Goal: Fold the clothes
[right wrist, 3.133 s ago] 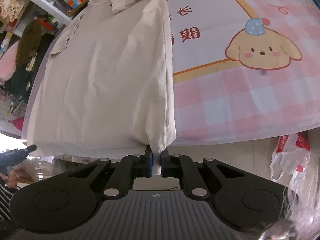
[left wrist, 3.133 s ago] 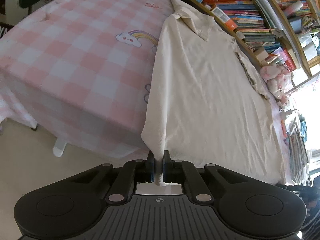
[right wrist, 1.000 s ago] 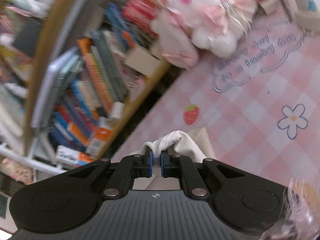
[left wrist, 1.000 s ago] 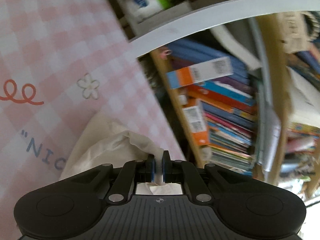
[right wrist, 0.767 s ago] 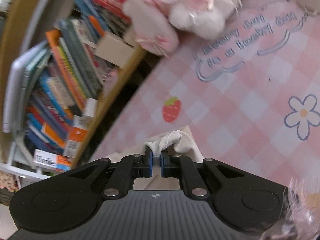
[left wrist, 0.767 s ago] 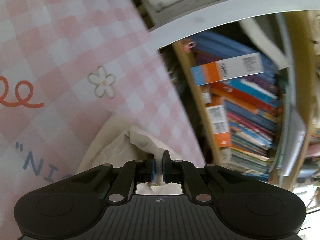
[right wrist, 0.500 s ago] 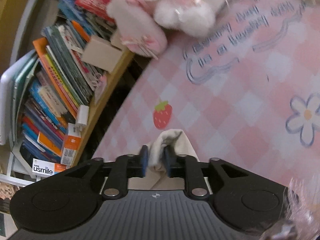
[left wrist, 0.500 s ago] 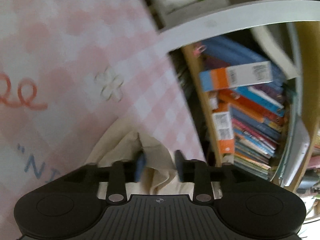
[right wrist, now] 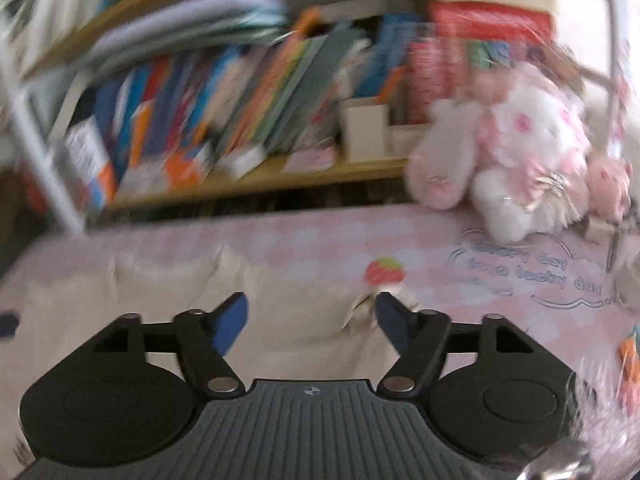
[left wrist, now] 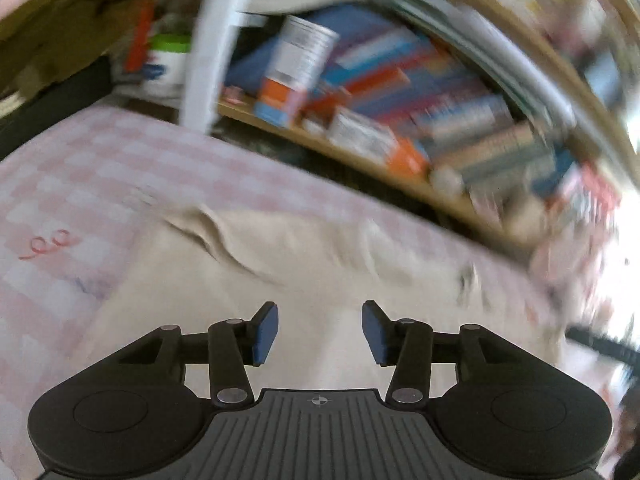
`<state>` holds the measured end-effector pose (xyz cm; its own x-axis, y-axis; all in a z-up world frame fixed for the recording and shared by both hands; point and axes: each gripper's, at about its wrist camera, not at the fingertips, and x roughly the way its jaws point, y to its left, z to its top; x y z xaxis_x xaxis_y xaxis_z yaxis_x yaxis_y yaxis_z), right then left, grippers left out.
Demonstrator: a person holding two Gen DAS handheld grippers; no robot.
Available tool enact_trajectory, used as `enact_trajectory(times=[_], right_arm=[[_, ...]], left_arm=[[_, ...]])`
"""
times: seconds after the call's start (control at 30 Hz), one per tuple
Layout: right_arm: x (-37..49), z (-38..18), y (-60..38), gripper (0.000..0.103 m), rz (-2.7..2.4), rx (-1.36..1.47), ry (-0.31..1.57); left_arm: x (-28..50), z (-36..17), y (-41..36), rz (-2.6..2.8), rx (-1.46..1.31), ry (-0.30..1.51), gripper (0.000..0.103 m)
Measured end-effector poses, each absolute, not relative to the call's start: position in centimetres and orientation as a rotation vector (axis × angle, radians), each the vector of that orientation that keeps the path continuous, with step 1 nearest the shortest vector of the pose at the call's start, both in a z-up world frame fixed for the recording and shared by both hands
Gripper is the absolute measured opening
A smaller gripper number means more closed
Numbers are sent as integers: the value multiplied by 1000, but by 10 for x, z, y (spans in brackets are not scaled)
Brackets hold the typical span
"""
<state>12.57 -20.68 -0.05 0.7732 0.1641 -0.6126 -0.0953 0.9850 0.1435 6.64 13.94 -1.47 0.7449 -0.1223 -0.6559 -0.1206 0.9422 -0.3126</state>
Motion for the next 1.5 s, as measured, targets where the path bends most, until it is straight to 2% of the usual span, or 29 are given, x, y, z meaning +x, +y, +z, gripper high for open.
enact_trajectory(times=[0.17,0.5,0.6,0.8,0.87,1.03,1.1,1.37,1.5], right_arm=[[100,-11,-157,76,194,-54,690],[89,-32,-126,77,196,-110,725],[89,-37,-129,78,190,-78,743],[92,-39,-133,84,224,-56,779],[92,-40,-130,93,248,-88,789],[93,-41,-128,93,270,-110,803],[93,-41,-128,93,270,-111,804],[93,-43,-127,93,266,-110,803],[94,-42,-126,93,262,-110,810]], left_arm=[[61,-26,81,-36,-165,772,46],[63,-34,57,-75,-73,785,46],[69,-37,52,-100,-43,795,43],[91,-45,43,-163,21,834,38],[100,-48,40,-175,48,841,38],[132,-48,35,-204,94,858,38],[147,-46,36,-213,87,862,42],[238,-41,51,-117,13,890,41],[261,-25,80,24,-144,829,40]])
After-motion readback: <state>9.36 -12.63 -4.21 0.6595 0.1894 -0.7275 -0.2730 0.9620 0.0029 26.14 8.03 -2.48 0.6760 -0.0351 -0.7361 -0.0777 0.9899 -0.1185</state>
